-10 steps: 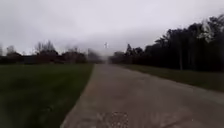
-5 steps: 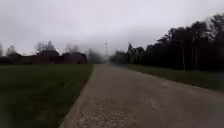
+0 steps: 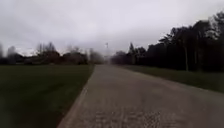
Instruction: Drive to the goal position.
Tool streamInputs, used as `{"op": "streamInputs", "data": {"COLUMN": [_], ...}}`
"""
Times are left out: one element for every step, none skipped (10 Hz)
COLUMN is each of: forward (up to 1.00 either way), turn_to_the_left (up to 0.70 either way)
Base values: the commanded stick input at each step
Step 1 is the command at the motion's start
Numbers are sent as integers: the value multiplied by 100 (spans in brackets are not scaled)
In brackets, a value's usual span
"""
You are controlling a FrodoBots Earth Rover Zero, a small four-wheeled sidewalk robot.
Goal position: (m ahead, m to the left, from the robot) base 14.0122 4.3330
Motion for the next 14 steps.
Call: {"op": "streamInputs", "data": {"forward": [85,85,85,85,85,85,85,85,85,85,85,85,85,85], "turn_to_the_left": [-20,-7,-3,-1,0,0,0,0,0,0,0,0,0,0]}}
